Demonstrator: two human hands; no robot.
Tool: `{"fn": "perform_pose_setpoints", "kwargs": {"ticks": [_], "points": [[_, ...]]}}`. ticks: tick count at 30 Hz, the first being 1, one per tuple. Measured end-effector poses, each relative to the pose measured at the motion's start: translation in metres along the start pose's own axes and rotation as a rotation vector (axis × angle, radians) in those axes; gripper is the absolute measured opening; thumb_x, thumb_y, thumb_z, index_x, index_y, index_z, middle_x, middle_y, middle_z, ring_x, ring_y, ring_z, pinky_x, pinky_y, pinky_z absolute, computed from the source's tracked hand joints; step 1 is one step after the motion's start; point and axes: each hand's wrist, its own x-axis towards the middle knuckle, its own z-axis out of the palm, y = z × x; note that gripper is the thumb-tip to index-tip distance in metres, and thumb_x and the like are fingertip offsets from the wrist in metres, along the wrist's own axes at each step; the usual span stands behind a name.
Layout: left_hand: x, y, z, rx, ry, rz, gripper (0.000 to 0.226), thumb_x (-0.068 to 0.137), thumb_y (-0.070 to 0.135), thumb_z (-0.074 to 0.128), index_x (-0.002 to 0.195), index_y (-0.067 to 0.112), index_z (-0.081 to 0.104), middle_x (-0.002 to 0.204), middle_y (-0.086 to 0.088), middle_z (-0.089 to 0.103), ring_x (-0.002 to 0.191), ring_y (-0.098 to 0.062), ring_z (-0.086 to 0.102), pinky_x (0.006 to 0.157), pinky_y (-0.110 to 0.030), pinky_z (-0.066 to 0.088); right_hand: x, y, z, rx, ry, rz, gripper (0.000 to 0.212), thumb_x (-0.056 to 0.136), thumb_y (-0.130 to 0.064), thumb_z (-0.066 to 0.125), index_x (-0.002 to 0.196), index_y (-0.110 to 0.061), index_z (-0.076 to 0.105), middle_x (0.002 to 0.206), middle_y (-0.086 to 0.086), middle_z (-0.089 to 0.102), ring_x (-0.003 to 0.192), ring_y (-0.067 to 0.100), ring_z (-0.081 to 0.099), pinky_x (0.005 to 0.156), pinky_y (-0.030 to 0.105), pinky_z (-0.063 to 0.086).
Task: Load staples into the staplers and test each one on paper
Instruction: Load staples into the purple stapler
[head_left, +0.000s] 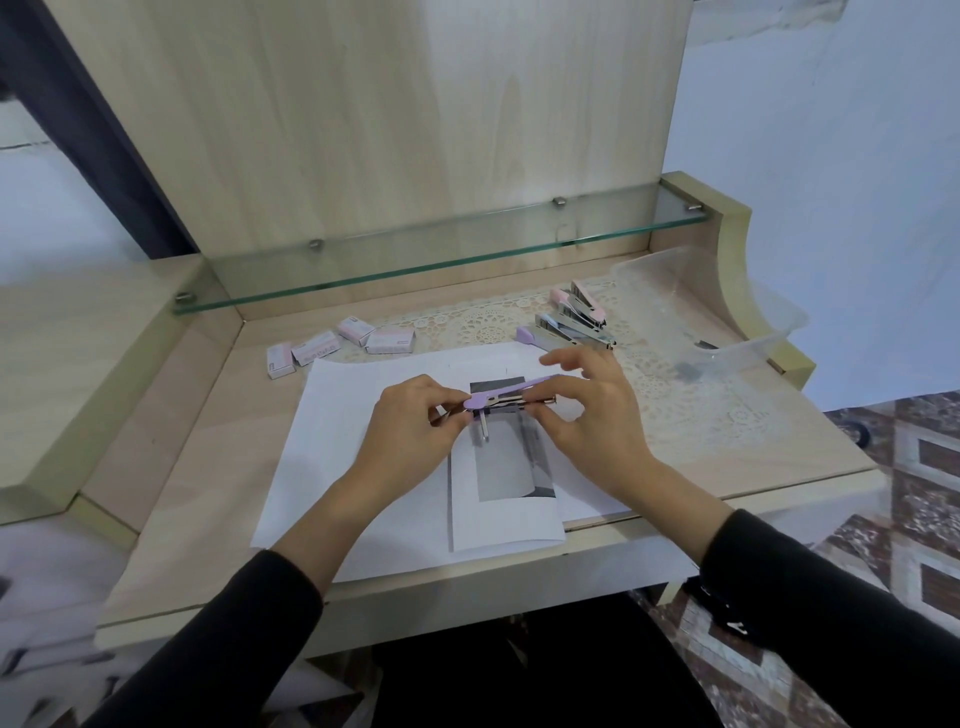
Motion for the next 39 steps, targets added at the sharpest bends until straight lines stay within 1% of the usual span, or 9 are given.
{"fn": "perform_pose_setpoints", "kwargs": {"ticks": [6,10,12,16,21,24,32,35,39], "points": [[0.001,-0.001,0.000,0.031,-0.119,-0.010,0.018,0.083,0.022,0.066,0.100,0.020,0.071,0.091,0.002,0.064,0.073,-0.012,0.053,0.069,-0.023,0.041,0.001,0.006,0.003,0.006,-0.163,0.046,0.019,0.065,0.008,0.067,0.071,-0.010,0.069,0.088,0.008,0.069,0.081,0.031,0.062,0.072,0.029,0.042],[0.000,-0.002,0.002,0.037,-0.167,-0.010,0.021,0.086,0.027,0.061,0.105,0.020,0.068,0.096,0.003,0.064,0.074,-0.007,0.051,0.068,-0.017,0.037,0.006,0.011,0.002,0.018,-0.248,0.095,0.019,0.066,0.013,0.060,0.071,-0.004,0.065,0.070,0.009,0.066,0.062,0.017,0.051,0.057,0.025,0.040],[-0.001,0.001,0.002,-0.006,-0.175,-0.019,0.029,0.086,0.037,0.059,0.112,0.024,0.064,0.096,0.008,0.062,0.079,-0.008,0.054,0.073,-0.020,0.041,0.007,0.011,0.001,0.028,-0.257,0.086,0.018,0.065,0.013,0.060,0.069,-0.004,0.065,0.067,0.009,0.065,0.059,0.019,0.051,0.054,0.020,0.035],[0.000,0.008,0.004,0.078,-0.252,-0.023,0.055,0.072,0.051,0.068,0.121,0.028,0.057,0.104,0.010,0.058,0.097,-0.010,0.051,0.085,-0.028,0.043,0.008,0.012,0.001,0.021,-0.249,0.070,0.017,0.064,0.011,0.062,0.068,-0.005,0.066,0.066,0.009,0.066,0.058,0.024,0.057,0.057,0.023,0.039],[0.001,0.009,0.007,0.116,-0.221,0.021,0.047,0.072,0.033,0.073,0.116,0.019,0.061,0.108,0.001,0.061,0.095,-0.014,0.053,0.081,-0.023,0.041,0.009,0.013,-0.001,-0.015,-0.207,0.091,0.014,0.066,0.008,0.068,0.067,-0.005,0.069,0.085,0.013,0.066,0.074,0.027,0.061,0.067,0.026,0.040],[0.000,0.007,0.005,0.060,-0.197,0.014,0.049,0.072,0.025,0.074,0.118,0.017,0.060,0.107,-0.001,0.061,0.091,-0.013,0.053,0.078,-0.020,0.040,0.005,0.015,-0.001,-0.075,-0.160,0.099,0.013,0.067,0.004,0.071,0.067,-0.009,0.070,0.084,0.011,0.063,0.081,0.031,0.059,0.065,0.028,0.038],[0.002,0.000,0.002,-0.111,-0.160,-0.089,0.053,0.069,0.019,0.077,0.120,0.014,0.059,0.104,0.001,0.060,0.086,-0.009,0.055,0.077,-0.018,0.042,0.001,-0.005,-0.006,0.024,-0.219,0.190,0.008,0.072,-0.005,0.071,0.075,-0.011,0.074,0.070,-0.003,0.055,0.056,0.004,0.042,0.061,0.026,0.039],[0.002,0.001,0.001,-0.150,-0.150,-0.112,0.052,0.069,0.017,0.078,0.118,0.015,0.061,0.103,0.004,0.061,0.084,-0.005,0.056,0.072,-0.009,0.042,-0.001,-0.011,-0.001,0.047,-0.279,0.223,0.011,0.076,-0.007,0.069,0.085,-0.010,0.075,0.077,0.005,0.066,0.059,0.009,0.046,0.063,0.026,0.042],[0.003,0.006,-0.004,-0.179,-0.136,-0.137,0.048,0.069,0.018,0.077,0.115,0.016,0.063,0.098,0.010,0.060,0.080,0.008,0.055,0.065,0.002,0.040,0.000,-0.011,0.001,0.065,-0.208,0.232,0.013,0.078,-0.008,0.068,0.088,-0.010,0.075,0.080,0.007,0.068,0.054,0.009,0.046,0.064,0.027,0.043]]}}
